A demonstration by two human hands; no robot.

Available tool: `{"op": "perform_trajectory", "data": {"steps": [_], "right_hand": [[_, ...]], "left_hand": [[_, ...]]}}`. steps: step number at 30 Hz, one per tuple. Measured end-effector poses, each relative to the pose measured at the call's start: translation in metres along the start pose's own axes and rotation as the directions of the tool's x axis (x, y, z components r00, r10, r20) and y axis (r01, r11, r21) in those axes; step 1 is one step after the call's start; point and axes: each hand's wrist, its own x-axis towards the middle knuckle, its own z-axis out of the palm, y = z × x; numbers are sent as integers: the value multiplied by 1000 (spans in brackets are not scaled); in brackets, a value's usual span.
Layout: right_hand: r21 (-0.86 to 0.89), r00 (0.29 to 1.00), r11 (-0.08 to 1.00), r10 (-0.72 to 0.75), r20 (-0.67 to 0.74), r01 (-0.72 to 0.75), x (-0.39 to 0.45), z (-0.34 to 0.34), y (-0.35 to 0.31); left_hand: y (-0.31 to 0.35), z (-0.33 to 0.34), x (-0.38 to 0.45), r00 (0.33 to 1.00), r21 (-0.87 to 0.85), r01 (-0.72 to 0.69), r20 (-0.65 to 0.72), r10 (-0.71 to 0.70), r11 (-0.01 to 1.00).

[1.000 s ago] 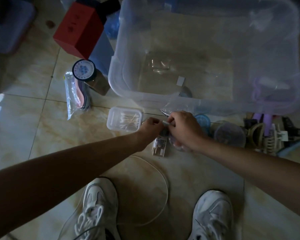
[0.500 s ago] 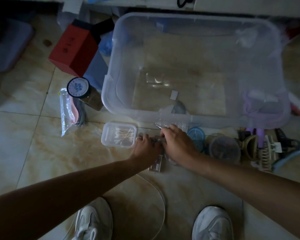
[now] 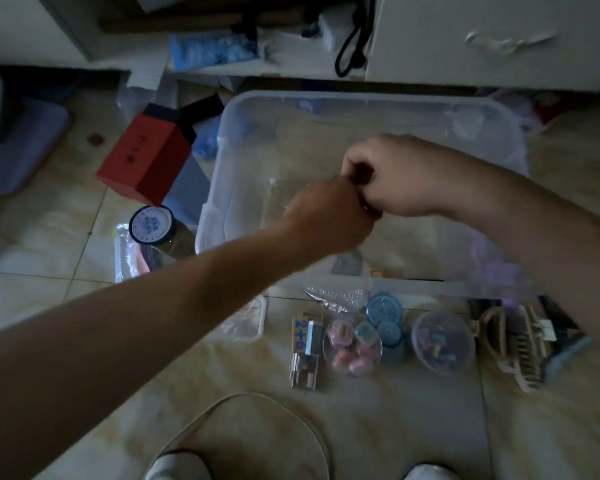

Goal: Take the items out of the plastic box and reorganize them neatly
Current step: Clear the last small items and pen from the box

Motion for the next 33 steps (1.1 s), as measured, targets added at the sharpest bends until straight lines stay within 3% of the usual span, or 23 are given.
{"op": "perform_trajectory", "data": {"steps": [3,6,10,12,18,29,33], "right_hand": [[75,978,993,79,194,-95,57,22,44],[69,881,974,163,444,-215,92,51,100],[-216,664,916,394,635,-338,104,65,153],[-257,613,904,421,669,-341,107,68,164],[-198,571,947,312,760,-253,120,92,162],[-305,522,951,287,803,-53,125,117,179],[-297,501,952,292,815,-71,124,119,182]], "left_hand": [[-18,25,46,980,45,-5,201,-4,999],[-44,59,78,898,100,20,435,-62,995],[-56,89,98,847,129,68,517,-126,989],[-54,98,101,837,137,48,535,-115,989],[-43,121,120,841,135,45,530,-111,990],[-39,145,125,842,294,-267,535,73,918],[-39,146,128,827,298,-285,557,77,911]]}}
